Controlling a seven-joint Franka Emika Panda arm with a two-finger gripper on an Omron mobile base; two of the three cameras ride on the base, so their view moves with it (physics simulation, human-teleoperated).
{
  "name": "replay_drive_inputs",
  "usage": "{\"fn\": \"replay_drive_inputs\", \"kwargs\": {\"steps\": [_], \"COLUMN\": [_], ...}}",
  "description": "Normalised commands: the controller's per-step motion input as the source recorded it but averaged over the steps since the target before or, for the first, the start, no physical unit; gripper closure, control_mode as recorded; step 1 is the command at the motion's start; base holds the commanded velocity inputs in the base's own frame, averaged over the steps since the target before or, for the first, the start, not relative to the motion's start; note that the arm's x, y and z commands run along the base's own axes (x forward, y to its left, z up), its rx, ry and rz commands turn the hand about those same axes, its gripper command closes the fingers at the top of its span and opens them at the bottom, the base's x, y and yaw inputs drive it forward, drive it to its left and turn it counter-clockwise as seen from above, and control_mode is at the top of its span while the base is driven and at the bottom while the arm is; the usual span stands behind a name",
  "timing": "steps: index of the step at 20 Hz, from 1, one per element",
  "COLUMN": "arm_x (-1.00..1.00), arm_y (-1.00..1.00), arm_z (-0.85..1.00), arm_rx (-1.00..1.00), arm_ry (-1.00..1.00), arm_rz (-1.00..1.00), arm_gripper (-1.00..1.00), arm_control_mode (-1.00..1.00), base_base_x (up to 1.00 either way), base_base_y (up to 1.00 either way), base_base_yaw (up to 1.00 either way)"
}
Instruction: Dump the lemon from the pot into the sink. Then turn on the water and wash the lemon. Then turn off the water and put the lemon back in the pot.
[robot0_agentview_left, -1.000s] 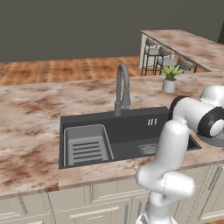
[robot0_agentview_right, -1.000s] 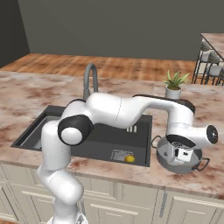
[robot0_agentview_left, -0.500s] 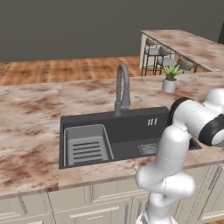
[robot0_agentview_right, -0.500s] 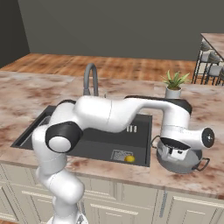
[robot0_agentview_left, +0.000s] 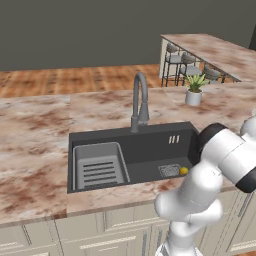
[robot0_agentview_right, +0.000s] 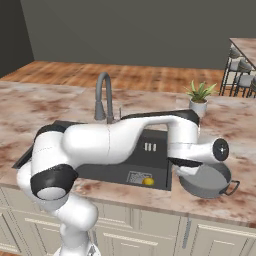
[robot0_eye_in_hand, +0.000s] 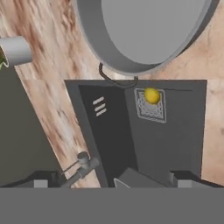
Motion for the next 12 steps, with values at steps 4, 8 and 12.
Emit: {"fn": "replay_drive_inputs", "kwargs": {"steps": [4, 8, 12], "arm_x": [0.35, 0.23, 0.20], "arm_y": [0.35, 0.18, 0.10], "arm_z": [0.02, 0.00, 0.03], "arm_rx": [0.00, 0.03, 0.13], "arm_ry": [0.26, 0.03, 0.02], "arm_rz": [-0.03, 0.00, 0.00], "arm_gripper": [-1.00, -1.00, -1.00], "arm_control_mode": [-1.00, -1.00, -1.00], "base_base_x": [0.00, 0.00, 0.00], "base_base_y": [0.00, 0.00, 0.00], "base_base_yaw": [0.00, 0.00, 0.00]}}
